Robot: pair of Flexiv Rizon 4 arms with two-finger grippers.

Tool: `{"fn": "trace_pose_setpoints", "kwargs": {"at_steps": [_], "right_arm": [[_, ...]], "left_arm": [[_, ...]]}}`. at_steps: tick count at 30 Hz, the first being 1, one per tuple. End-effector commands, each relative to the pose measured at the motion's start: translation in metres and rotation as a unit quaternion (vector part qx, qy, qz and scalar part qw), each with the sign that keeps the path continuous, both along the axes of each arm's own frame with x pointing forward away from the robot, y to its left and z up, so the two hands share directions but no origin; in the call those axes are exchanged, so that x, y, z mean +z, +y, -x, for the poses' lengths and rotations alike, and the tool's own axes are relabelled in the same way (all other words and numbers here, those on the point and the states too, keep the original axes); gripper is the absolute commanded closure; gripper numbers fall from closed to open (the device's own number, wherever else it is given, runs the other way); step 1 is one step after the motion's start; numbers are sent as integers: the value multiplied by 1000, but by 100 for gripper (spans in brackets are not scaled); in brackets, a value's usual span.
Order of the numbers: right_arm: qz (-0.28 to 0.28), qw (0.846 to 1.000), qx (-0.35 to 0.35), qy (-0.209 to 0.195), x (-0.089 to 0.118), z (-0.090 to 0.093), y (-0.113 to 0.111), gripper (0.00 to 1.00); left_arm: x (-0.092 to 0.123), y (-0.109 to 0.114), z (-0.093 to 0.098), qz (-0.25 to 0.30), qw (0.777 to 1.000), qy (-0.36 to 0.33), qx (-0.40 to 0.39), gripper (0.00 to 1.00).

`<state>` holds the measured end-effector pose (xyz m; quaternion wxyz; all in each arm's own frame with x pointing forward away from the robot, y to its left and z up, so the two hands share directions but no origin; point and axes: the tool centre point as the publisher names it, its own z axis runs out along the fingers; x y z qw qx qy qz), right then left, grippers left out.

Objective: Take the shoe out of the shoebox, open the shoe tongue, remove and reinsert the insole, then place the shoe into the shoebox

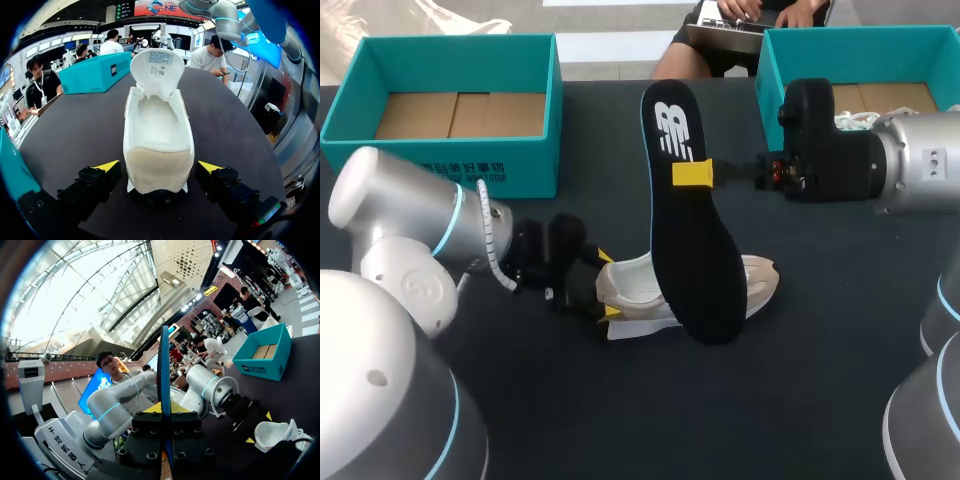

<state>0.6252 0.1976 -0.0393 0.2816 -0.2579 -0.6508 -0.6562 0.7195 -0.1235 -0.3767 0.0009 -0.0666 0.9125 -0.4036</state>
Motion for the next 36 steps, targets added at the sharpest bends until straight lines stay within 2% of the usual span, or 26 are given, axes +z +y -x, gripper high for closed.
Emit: {"fn": "trace_pose_setpoints", "kwargs": {"at_steps": [1,4,6,13,16,24,31,36], "right_arm": [[2,1000,-1,1,0,0,2,100],[2,1000,-1,1,0,0,2,100],[2,1000,-1,1,0,0,2,100],[2,1000,-1,1,0,0,2,100],[2,1000,-1,1,0,0,2,100],[2,1000,-1,1,0,0,2,100],[2,1000,-1,1,0,0,2,100],[2,1000,-1,1,0,0,2,100]], "left_arm": [[7,-4,1,-24,1000,4,-3,0],[19,-6,1,-73,997,-7,9,0],[24,-7,-4,-119,992,4,34,0],[39,-4,-13,-218,973,57,54,0],[43,-5,-14,-250,966,32,57,0],[47,-6,-11,-317,947,-14,41,0],[51,-7,-13,-338,940,-34,44,0],[55,-7,-16,-352,930,-68,76,0]]}}
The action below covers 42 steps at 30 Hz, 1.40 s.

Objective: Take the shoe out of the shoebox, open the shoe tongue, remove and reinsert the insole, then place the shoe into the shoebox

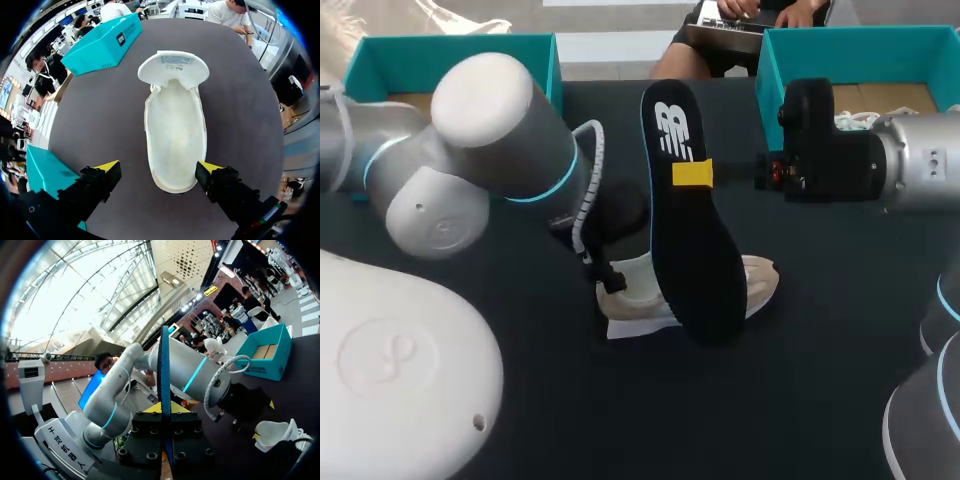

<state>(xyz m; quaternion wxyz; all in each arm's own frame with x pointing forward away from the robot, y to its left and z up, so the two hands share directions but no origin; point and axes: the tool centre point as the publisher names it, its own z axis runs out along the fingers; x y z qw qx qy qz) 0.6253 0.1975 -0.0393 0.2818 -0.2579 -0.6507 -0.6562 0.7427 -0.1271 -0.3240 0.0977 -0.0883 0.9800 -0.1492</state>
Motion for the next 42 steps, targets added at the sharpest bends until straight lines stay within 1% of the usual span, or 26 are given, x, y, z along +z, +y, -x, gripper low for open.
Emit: {"fn": "trace_pose_setpoints", "kwargs": {"at_steps": [1,9,10,12,13,14,22,29,32,36,41,42], "right_arm": [[2,1000,-1,1,0,0,2,100],[2,1000,-1,1,0,0,2,100],[2,1000,-1,1,0,0,2,100],[2,1000,-1,1,0,0,2,100],[2,1000,-1,1,0,0,2,100],[2,1000,-1,1,0,0,2,100],[2,1000,-1,1,0,0,2,100],[2,1000,-1,1,0,0,2,100],[2,1000,-1,1,0,0,2,100],[2,1000,-1,1,0,0,2,100],[2,1000,-1,1,0,0,2,100],[2,1000,-1,1,0,0,2,100]], "left_arm": [[2,-3,8,-90,996,-8,26,0],[2,-3,8,-90,996,-8,26,0],[2,-5,9,-93,995,-5,22,0],[1,-7,11,-100,995,25,10,0],[2,-8,11,-98,995,24,9,0],[2,-8,12,-98,994,41,2,0],[0,-9,11,-95,994,52,-4,0],[3,-10,10,-93,993,66,-3,0],[3,-12,5,-94,993,76,2,0],[3,-22,-8,-91,991,94,14,0],[-1,-39,-22,-92,993,79,16,0],[-2,-43,-24,-86,993,80,5,0]]}}
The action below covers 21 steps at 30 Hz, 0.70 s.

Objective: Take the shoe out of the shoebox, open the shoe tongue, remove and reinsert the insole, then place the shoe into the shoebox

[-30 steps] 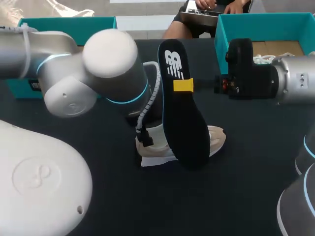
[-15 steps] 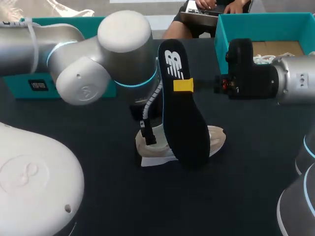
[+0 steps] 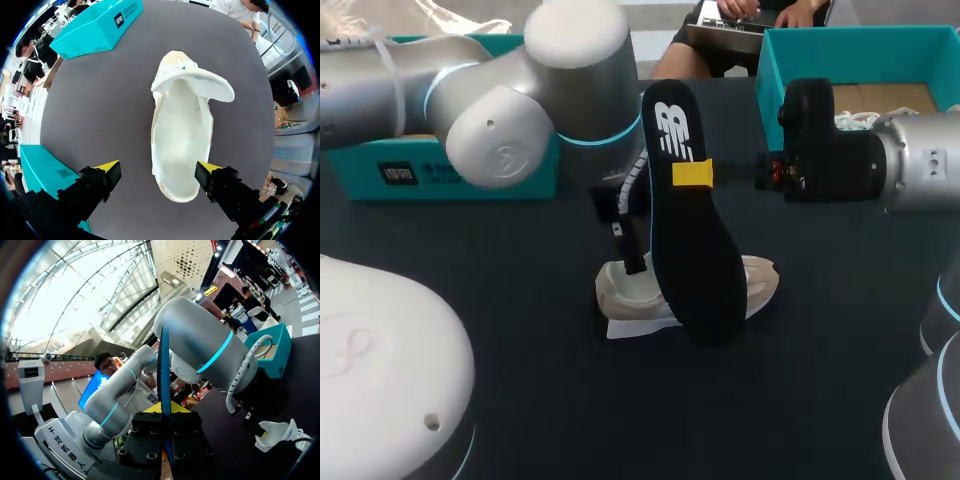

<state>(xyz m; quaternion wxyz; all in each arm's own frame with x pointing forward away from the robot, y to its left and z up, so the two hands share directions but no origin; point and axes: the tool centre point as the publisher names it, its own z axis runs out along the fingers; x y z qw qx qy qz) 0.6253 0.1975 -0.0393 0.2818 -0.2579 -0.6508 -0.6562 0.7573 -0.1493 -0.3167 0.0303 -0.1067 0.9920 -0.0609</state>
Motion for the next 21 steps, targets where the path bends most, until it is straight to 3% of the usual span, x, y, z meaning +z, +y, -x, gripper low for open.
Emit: {"fn": "trace_pose_setpoints", "kwargs": {"at_steps": [1,3,6,7,11,12,21], "right_arm": [[2,1000,-1,1,0,0,2,100],[2,1000,-1,1,0,0,2,100],[2,1000,-1,1,0,0,2,100],[2,1000,-1,1,0,0,2,100],[2,1000,-1,1,0,0,2,100],[2,1000,-1,1,0,0,2,100],[2,1000,-1,1,0,0,2,100]], "left_arm": [[-9,-25,-11,10,1000,9,-21,0],[-14,-34,-18,11,1000,11,-23,0],[-23,-46,-25,1,1000,8,-21,18],[-26,-49,-26,-1,1000,11,-23,32],[-39,-58,-29,-3,999,16,-32,41],[-42,-60,-29,-2,999,16,-32,51],[-63,-63,-22,-9,999,33,-40,52]]}}
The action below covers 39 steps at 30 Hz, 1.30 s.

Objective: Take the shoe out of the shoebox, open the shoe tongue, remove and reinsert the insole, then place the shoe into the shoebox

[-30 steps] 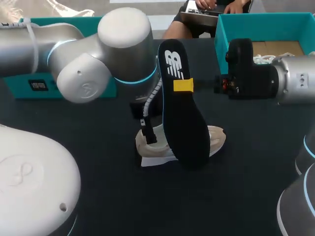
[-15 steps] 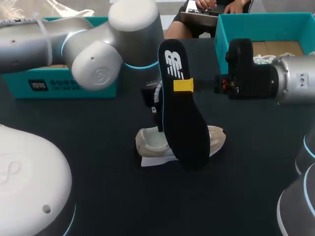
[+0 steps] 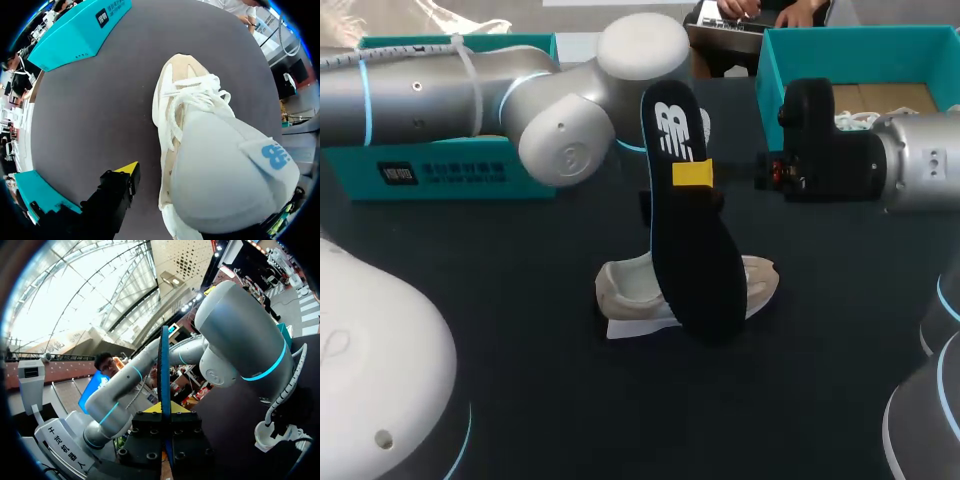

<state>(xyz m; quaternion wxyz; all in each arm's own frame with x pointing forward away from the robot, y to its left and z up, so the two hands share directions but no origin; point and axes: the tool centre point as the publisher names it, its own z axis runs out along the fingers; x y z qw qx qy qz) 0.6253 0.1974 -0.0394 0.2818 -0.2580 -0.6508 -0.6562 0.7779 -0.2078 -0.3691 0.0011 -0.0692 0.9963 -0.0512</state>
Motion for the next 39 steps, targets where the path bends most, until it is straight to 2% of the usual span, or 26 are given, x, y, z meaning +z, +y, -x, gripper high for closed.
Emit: {"fn": "trace_pose_setpoints", "kwargs": {"at_steps": [1,5,6,7,8,9,10,15,18,19,21,23,25,27,29,31,33,39], "right_arm": [[2,1000,-1,1,0,0,2,100],[2,1000,-1,1,0,0,2,100],[2,1000,-1,1,0,0,2,100],[2,1000,-1,1,0,0,2,100],[2,1000,-1,1,0,0,2,100],[2,1000,-1,1,0,0,2,100],[2,1000,-1,1,0,0,2,100],[2,1000,-1,1,0,0,2,100],[2,1000,-1,1,0,0,2,100],[2,1000,-1,1,0,0,2,100],[2,1000,-1,1,0,0,2,100],[2,1000,-1,1,0,0,2,100],[2,1000,-1,1,0,0,2,100],[2,1000,-1,1,0,0,2,100],[2,1000,-1,1,0,0,2,100],[2,1000,-1,1,0,0,2,100],[2,1000,-1,1,0,0,2,100],[2,1000,-1,1,0,0,2,100]], "left_arm": [[-13,-4,-1,-2,1000,9,1,52],[-19,-3,1,-3,1000,16,4,55],[-20,-3,2,-4,1000,17,5,60],[-21,-3,2,-4,1000,17,5,78],[-22,-3,3,-5,1000,18,10,87],[-22,-2,2,-5,1000,19,10,89],[-23,-3,2,-6,1000,19,11,100],[-25,-4,5,-12,999,35,-10,100],[-14,-1,3,3,991,103,-83,100],[-10,0,1,-7,986,118,-114,100],[-2,-1,-5,-22,966,171,-191,100],[7,-1,-10,-38,937,209,-277,100],[17,-4,-19,-32,905,254,-338,100],[26,-6,-24,-45,893,246,-373,100],[40,-6,-28,-33,877,248,-410,100],[51,-7,-30,-32,883,238,-403,100],[59,-8,-27,-32,912,203,-356,100],[59,-8,-27,-32,912,203,-356,100]]}}
